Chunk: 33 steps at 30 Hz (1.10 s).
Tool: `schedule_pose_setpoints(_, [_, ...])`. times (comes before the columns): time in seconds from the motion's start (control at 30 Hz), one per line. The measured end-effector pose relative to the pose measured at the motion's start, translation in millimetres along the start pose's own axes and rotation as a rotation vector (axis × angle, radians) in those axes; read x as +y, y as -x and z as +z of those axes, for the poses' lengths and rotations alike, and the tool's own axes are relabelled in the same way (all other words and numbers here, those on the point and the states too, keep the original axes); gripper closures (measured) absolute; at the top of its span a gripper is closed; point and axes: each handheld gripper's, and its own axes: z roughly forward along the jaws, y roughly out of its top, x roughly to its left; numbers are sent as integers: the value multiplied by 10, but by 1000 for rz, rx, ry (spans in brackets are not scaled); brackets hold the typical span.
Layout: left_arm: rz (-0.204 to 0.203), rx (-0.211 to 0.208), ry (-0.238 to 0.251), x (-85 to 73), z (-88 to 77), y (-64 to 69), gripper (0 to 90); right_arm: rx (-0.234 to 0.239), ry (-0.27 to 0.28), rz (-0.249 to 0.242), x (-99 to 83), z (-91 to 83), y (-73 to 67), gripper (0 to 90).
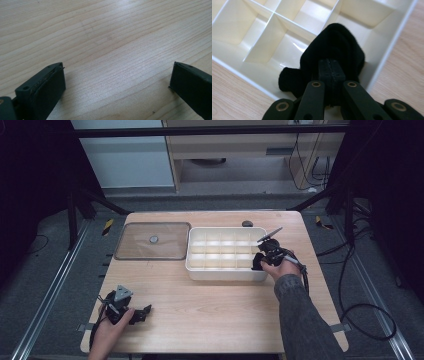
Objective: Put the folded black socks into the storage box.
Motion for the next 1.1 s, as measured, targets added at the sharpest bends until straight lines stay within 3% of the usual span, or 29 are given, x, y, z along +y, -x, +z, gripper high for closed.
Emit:
schedule_pose_setpoints(0.23, [-7, 1, 5, 0, 5, 6, 0, -12, 126, -1, -44, -321, 16, 900])
schedule_pose_setpoints(0.67, [-1, -3, 5, 9, 12, 2, 0, 9, 293, 9, -113, -586, 26, 900])
schedule_pose_setpoints(1.1, [-4, -1, 4, 23, 26, 10, 0, 28, 311, 10, -64, -652, -4, 900])
